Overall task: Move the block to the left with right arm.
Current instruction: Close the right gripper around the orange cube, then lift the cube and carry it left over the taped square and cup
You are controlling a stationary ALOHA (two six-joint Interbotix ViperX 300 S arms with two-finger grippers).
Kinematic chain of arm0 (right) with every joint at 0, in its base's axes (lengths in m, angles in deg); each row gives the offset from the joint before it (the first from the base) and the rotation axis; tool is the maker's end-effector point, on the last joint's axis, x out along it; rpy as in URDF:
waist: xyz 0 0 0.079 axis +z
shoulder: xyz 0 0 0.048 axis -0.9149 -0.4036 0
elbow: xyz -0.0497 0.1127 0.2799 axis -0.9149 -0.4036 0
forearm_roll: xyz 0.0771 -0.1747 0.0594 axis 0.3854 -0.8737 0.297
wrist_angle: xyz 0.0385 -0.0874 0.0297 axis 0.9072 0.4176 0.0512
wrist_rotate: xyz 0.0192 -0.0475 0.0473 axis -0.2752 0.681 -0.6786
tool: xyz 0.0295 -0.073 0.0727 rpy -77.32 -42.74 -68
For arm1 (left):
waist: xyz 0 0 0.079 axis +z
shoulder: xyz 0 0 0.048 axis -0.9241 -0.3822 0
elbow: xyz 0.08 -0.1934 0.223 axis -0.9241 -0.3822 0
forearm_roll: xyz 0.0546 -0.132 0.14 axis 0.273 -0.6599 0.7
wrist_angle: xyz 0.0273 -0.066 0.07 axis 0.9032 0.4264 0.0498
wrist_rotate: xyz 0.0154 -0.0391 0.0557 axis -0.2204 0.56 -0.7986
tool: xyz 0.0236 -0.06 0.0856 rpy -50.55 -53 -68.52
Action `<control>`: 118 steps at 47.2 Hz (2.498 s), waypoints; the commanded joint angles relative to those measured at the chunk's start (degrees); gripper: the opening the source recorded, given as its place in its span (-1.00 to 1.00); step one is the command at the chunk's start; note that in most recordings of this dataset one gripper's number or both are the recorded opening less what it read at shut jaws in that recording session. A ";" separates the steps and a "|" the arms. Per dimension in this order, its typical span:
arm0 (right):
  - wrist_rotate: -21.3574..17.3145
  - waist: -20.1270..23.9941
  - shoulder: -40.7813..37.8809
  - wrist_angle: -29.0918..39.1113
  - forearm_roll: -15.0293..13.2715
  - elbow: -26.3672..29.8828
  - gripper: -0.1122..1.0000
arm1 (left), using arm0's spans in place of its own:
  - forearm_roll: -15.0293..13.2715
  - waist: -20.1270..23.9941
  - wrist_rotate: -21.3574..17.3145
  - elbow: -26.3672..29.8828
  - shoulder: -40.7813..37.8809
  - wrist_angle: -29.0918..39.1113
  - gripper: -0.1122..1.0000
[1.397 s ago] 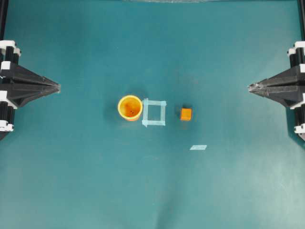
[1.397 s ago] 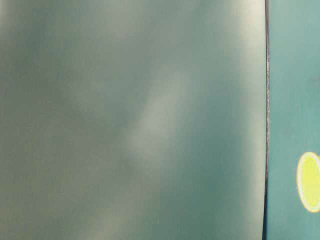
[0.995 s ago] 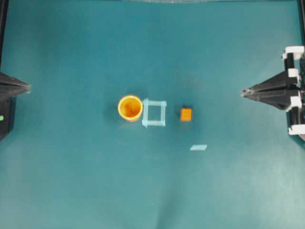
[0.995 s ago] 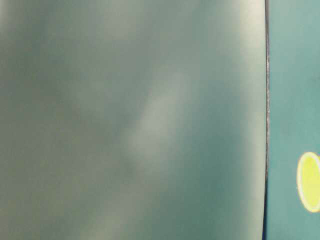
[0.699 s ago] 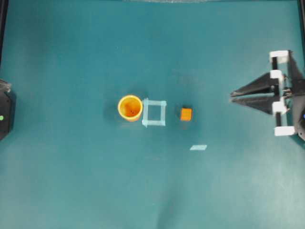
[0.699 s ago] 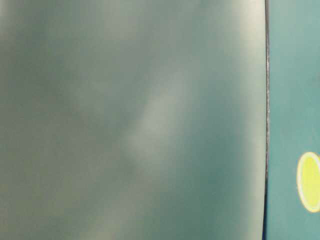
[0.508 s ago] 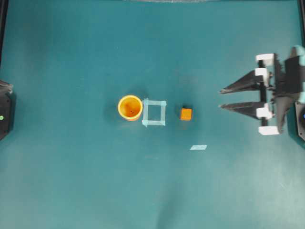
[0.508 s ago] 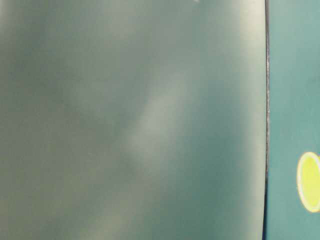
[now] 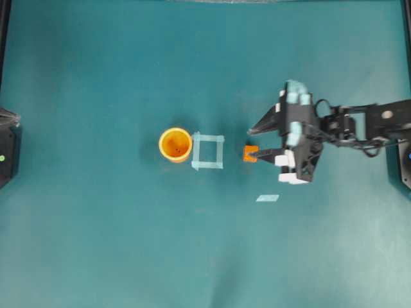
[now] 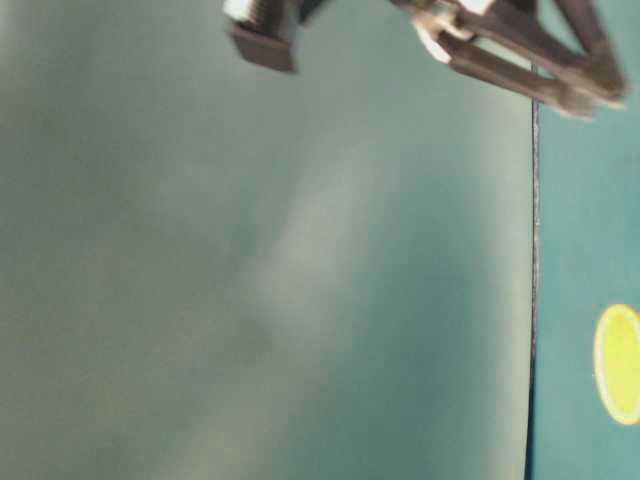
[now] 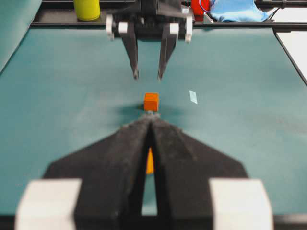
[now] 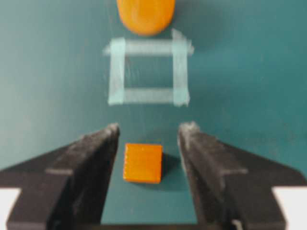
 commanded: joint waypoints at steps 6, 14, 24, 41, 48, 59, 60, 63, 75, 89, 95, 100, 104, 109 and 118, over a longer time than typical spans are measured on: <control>-0.26 0.00 -2.55 -0.44 0.18 1.76 0.25 | 0.09 -0.09 0.18 0.79 -0.97 -0.79 -0.81; -1.67 0.35 -2.64 -0.44 0.18 1.05 0.25 | 0.09 -0.09 0.18 0.70 -1.05 -1.05 -0.81; -2.55 1.23 -3.60 -0.44 0.18 0.44 0.25 | 0.18 -0.09 0.18 0.62 -1.05 -1.05 -0.81; -2.55 1.49 -7.21 -0.44 0.18 1.76 0.22 | 0.18 -0.09 0.18 0.70 -1.05 -1.14 -0.81; -2.55 1.32 -7.03 -0.09 0.26 2.64 -0.01 | 0.09 -0.09 0.18 0.70 -1.05 -1.05 -0.81; -2.02 1.32 -0.35 11.07 -0.09 13.54 -0.08 | 0.18 -0.09 0.18 0.70 -1.05 -0.79 -0.81; -2.02 1.32 0.09 12.74 -0.18 14.68 -0.08 | 0.09 -0.09 0.18 0.70 -1.05 -0.79 -0.81; -1.93 1.32 0.97 17.93 -0.53 18.28 -0.08 | 0.09 -0.09 0.18 0.70 -1.05 -0.70 -0.81; -2.02 1.23 1.14 31.11 -1.67 28.04 -0.08 | 0.18 -0.09 -0.62 0.70 -1.05 -0.70 -0.81; -2.20 1.32 1.14 29.97 -1.67 29.36 -0.08 | 0.18 -0.09 -1.23 0.70 -1.14 0.26 -0.81; -1.93 1.14 0.00 26.02 -2.11 30.85 -0.08 | 0.18 -0.09 -1.23 0.62 -1.14 1.76 -0.81; -2.02 1.14 -2.20 23.47 -2.99 33.66 -0.08 | 0.18 -0.09 -1.14 0.53 -1.23 1.85 -0.81; -1.93 0.88 -5.27 22.76 -3.69 37.35 -0.08 | 0.18 -0.09 -1.23 0.53 -1.23 1.76 -0.81; -1.93 0.79 -9.40 22.85 -3.87 42.28 -0.08 | 0.18 -0.09 -1.23 0.53 -1.23 2.02 -0.81; -1.93 0.62 -16.96 22.85 -3.87 51.15 -0.08 | 0.18 -0.09 -1.14 0.70 -0.97 2.20 -0.81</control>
